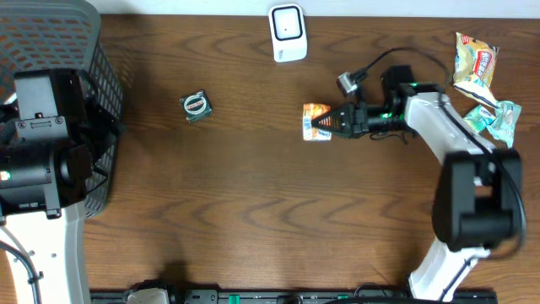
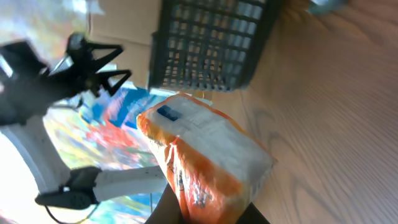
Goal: Scan the item barcode
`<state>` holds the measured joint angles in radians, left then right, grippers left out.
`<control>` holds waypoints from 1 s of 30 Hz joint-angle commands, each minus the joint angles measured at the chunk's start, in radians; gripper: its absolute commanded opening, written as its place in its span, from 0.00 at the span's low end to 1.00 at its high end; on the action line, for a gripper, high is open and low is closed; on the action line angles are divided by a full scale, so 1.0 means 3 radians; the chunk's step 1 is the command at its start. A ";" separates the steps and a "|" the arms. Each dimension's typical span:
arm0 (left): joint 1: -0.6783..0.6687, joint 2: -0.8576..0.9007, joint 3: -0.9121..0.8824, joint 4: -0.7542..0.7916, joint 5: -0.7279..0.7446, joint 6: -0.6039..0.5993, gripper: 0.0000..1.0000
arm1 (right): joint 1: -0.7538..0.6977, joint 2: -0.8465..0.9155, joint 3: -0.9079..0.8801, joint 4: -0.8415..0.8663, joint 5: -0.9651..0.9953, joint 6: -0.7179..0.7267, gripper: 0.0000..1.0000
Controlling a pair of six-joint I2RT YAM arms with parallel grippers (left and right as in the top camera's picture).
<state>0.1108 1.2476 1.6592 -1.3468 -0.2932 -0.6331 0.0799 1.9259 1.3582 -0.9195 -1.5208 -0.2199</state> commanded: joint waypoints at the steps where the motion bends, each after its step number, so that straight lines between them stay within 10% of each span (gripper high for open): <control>1: 0.0017 0.0003 -0.0018 -0.0010 -0.0033 -0.0052 0.97 | 0.0003 -0.0365 0.0014 0.0094 -0.0139 0.0071 0.01; 30: 0.0017 0.0003 -0.0018 -0.0010 -0.0033 -0.0052 0.98 | 0.0200 -0.0711 0.0014 0.1038 -0.0136 0.1216 0.01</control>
<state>0.1108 1.2476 1.6592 -1.3468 -0.2932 -0.6331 0.1234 1.7287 1.3582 -0.6189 -1.5372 0.1013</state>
